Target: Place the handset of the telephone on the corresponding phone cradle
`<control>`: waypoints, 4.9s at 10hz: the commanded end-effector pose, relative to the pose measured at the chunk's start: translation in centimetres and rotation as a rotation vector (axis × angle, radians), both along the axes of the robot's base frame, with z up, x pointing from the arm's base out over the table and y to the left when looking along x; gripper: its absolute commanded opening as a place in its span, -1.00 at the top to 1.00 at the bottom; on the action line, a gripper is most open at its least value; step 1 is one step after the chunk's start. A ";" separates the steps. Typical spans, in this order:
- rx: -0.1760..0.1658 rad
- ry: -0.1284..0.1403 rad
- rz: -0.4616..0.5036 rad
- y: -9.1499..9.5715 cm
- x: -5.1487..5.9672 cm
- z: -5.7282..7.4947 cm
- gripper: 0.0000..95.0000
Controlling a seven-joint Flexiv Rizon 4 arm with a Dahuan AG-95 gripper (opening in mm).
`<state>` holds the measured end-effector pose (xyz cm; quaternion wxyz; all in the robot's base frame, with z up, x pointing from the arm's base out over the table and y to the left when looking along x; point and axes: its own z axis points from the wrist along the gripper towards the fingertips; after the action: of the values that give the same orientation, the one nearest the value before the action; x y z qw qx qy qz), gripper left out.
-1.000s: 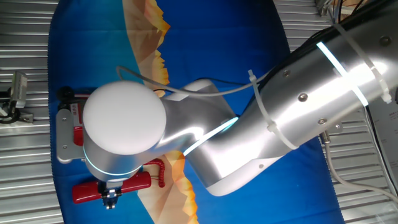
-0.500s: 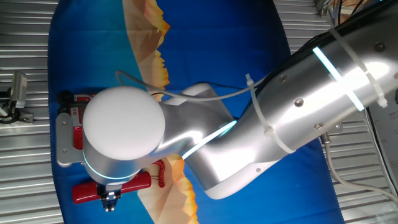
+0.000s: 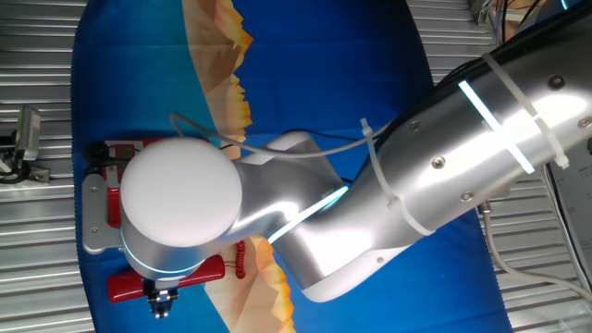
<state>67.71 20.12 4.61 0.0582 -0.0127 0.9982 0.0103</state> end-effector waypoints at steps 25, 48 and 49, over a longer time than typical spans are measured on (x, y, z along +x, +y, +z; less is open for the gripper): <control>-0.005 -0.006 -0.003 0.2 -0.3 -1.6 -0.20; 0.006 0.005 -0.036 0.5 -0.7 0.7 1.00; 0.007 0.005 -0.036 0.5 -0.7 0.8 1.00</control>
<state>66.99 20.61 5.61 0.0561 0.0047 0.9983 0.0126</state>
